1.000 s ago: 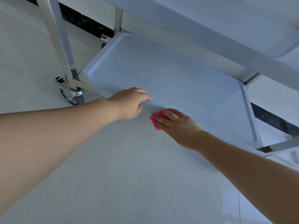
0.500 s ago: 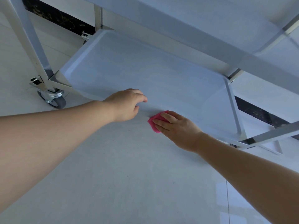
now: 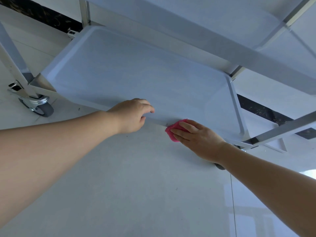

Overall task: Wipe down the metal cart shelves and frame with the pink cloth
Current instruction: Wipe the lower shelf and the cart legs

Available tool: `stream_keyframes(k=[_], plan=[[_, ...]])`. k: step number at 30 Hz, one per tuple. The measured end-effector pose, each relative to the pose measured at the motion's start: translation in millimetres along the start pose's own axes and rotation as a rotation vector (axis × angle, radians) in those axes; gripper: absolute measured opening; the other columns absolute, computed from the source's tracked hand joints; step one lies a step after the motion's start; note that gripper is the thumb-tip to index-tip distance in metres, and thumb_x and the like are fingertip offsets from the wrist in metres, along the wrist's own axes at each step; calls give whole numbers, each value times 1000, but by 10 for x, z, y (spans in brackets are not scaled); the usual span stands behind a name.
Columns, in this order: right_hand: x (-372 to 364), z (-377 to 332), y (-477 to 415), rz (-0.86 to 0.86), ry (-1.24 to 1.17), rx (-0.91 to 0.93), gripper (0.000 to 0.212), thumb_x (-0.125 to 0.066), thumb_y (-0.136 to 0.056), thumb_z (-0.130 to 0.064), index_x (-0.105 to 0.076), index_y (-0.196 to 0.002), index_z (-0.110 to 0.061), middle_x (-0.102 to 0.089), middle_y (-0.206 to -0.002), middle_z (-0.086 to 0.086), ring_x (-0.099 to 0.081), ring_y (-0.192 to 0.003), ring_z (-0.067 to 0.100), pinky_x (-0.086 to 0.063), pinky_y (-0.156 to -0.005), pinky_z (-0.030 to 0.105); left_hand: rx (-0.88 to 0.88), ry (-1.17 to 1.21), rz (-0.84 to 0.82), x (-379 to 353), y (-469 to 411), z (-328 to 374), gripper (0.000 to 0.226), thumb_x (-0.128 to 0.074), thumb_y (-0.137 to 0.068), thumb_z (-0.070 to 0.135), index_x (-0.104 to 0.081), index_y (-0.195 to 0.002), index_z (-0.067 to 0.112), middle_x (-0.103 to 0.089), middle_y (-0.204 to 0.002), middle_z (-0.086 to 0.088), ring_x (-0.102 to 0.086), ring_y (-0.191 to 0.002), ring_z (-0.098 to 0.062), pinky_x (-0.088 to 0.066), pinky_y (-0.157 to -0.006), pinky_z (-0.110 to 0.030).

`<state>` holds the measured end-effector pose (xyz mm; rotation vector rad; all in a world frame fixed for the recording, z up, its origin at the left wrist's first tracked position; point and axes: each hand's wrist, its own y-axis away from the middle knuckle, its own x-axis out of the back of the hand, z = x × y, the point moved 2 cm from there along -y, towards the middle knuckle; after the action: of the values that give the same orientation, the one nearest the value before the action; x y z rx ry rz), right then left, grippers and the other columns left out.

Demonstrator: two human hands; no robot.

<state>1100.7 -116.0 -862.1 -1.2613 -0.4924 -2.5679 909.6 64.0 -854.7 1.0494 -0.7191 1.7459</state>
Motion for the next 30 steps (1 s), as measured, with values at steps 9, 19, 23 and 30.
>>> stream_keyframes(k=[9,19,23,30], plan=[[3,109,277,-88,46,0,66,0,-97,-9,-55,-132,-9,-58,-134,0,-42,-125,28,-21,-114,41,-126,-70,-68,-42,-76,387,50,-42,-93,8,-39,-142,16,-34,-150,2,-30,-136,-14,-21,-109,-21],[-154,183,795,-250,40,-79,77,-50,-58,-21,-54,-134,-9,-55,-137,1,-38,-128,31,-28,-113,43,-228,-117,-122,-358,-240,784,54,-43,-93,12,-30,-146,15,-24,-155,-2,-22,-141,-16,-9,-111,-17],[-238,235,945,-215,37,-86,76,-71,-61,-22,-53,-135,-11,-54,-139,-1,-38,-129,30,-20,-114,42,-243,-109,-105,-401,-286,860,55,-45,-93,11,-30,-146,14,-25,-155,-3,-23,-141,-16,-8,-111,-16],[-366,269,1088,-185,13,-81,84,-77,-58,-24,-51,-137,-11,-51,-141,0,-37,-131,30,-16,-115,42,-273,-89,-40,-490,-370,934,53,-53,-87,4,-43,-139,5,-38,-148,-13,-35,-136,-26,-14,-112,-24]])
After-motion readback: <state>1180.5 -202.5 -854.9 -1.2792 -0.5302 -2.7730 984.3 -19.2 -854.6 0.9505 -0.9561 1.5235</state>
